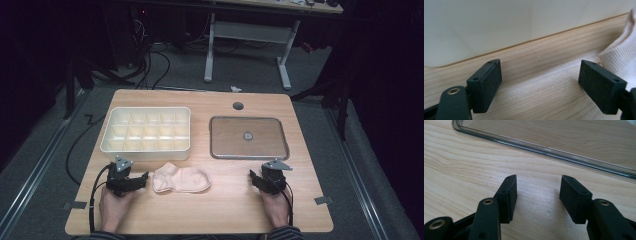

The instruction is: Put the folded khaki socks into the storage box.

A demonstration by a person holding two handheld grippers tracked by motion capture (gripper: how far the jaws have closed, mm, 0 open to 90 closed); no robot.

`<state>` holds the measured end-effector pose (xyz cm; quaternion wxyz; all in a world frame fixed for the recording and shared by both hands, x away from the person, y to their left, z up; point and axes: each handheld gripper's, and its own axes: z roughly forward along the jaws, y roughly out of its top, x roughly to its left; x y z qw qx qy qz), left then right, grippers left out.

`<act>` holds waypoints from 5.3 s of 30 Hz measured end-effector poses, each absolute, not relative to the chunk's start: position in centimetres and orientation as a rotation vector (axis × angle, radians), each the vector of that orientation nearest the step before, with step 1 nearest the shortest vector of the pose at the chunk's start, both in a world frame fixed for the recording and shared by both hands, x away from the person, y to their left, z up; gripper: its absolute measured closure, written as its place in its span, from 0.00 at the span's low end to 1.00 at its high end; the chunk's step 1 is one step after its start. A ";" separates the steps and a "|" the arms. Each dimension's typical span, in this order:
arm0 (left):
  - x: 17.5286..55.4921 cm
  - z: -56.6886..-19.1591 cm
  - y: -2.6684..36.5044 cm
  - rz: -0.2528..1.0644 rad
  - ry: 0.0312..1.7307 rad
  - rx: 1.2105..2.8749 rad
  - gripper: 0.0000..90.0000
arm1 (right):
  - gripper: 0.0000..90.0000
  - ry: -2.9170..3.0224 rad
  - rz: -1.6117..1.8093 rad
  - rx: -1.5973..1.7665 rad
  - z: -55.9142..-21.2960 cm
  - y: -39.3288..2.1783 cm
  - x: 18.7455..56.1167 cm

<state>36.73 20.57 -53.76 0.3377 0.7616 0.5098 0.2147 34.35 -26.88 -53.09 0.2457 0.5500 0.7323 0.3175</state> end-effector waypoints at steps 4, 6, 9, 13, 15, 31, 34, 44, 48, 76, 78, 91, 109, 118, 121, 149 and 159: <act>36.7 -53.8 20.6 0.560 1.326 1.986 0.22 | 0.54 1.997 0.866 1.500 -53.1 -26.9 34.4; 36.7 -53.7 20.6 0.558 1.319 1.990 0.23 | 0.56 1.995 0.861 1.500 -53.1 -26.9 34.4; 36.6 -53.7 20.7 0.558 1.314 1.992 0.26 | 0.56 1.994 0.858 1.516 -53.0 -27.0 34.4; 36.4 -53.5 20.8 0.551 1.299 1.987 0.30 | 0.56 2.000 0.872 1.528 -52.9 -27.0 34.3; 36.3 -53.3 20.8 0.548 1.286 1.976 0.30 | 0.57 2.000 0.876 1.529 -52.9 -27.0 34.3; 35.2 -51.7 20.3 0.436 1.183 1.922 0.34 | 0.59 2.049 0.974 1.485 -52.3 -25.3 33.4; 35.1 -51.6 19.9 0.409 1.169 1.932 0.34 | 0.59 2.064 0.995 1.475 -52.2 -24.7 33.3; 35.1 -51.8 18.6 0.359 1.150 1.974 0.36 | 0.61 2.112 1.041 1.430 -52.0 -23.0 33.1; 35.2 -51.9 18.2 0.355 1.143 1.977 0.37 | 0.61 2.131 1.050 1.415 -52.0 -22.4 33.1; 35.6 -53.1 16.4 0.386 1.177 1.987 0.41 | 0.60 2.256 1.116 1.236 -50.9 -16.7 33.1; 35.6 -53.1 16.3 0.388 1.178 1.991 0.42 | 0.60 2.267 1.114 1.227 -50.9 -16.3 33.1; 35.6 -53.2 15.9 0.399 1.167 2.005 0.43 | 0.59 2.316 1.123 1.197 -51.4 -13.9 34.1; 35.5 -53.2 15.1 0.444 1.155 2.049 0.56 | 0.63 2.363 1.038 1.182 -52.9 -12.8 34.9; 35.3 -53.2 14.9 0.410 1.118 2.051 0.73 | 0.77 2.388 1.044 1.148 -52.9 -12.5 34.8; 35.3 -53.2 14.9 0.388 1.106 2.051 0.84 | 0.82 2.399 1.052 1.140 -52.9 -12.5 34.8; 35.4 -51.2 13.8 0.301 1.024 2.039 0.88 | 0.95 2.345 1.134 1.138 -51.3 -14.4 34.0; 35.5 -50.5 12.2 0.285 0.971 2.062 0.88 | 0.95 2.317 1.116 1.148 -50.7 -16.2 33.5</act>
